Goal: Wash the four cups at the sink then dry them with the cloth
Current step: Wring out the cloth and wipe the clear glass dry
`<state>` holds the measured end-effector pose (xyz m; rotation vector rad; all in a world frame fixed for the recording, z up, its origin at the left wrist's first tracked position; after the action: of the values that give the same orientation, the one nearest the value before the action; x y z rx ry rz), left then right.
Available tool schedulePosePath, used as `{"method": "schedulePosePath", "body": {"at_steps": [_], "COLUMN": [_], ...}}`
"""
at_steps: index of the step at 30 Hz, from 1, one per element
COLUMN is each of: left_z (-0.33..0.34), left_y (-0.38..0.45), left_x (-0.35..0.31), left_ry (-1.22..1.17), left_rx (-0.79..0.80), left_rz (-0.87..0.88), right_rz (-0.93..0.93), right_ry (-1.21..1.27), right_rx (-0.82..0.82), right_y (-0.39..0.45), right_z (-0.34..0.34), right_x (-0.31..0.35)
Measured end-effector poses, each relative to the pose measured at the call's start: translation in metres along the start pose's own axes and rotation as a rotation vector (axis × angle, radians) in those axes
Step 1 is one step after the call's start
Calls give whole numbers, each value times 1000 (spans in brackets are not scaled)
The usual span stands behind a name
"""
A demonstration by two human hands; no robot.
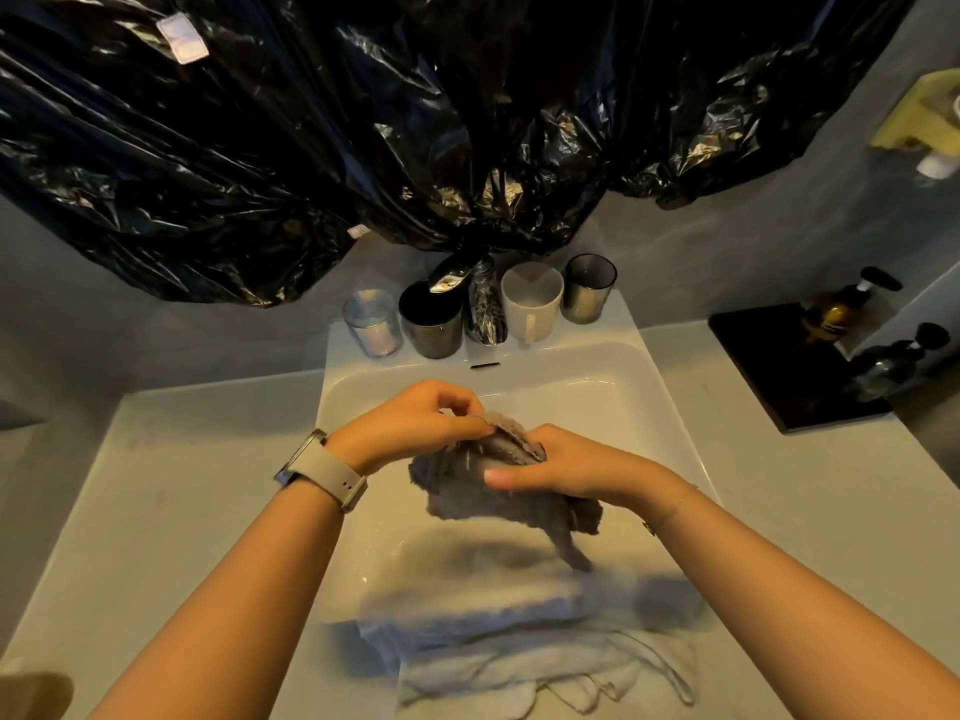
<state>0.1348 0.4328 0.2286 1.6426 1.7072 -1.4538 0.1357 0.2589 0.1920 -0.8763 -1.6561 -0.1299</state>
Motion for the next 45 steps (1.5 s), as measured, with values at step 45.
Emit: {"method": "schedulePosePath", "body": {"at_steps": [45], "left_z": [-22], "left_y": [63], "left_x": [67], "left_ry": [1153], "left_rx": [106], "left_rz": [-25], "right_rz": [306], "right_ry": [1319], "right_rx": [-570], "right_y": [-39], "right_z": [-10], "right_x": [-62]}}
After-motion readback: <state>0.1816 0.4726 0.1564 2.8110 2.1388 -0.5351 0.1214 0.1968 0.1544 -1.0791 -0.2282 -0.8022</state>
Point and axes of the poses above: each hand's wrist, its own y-axis towards the middle knuckle, its own z-axis out of the palm, x = y × z, the point moved 2 cm from there along y, towards the middle knuckle, and after that the axes turned 9 degrees about -y, right-handed, at the moved point
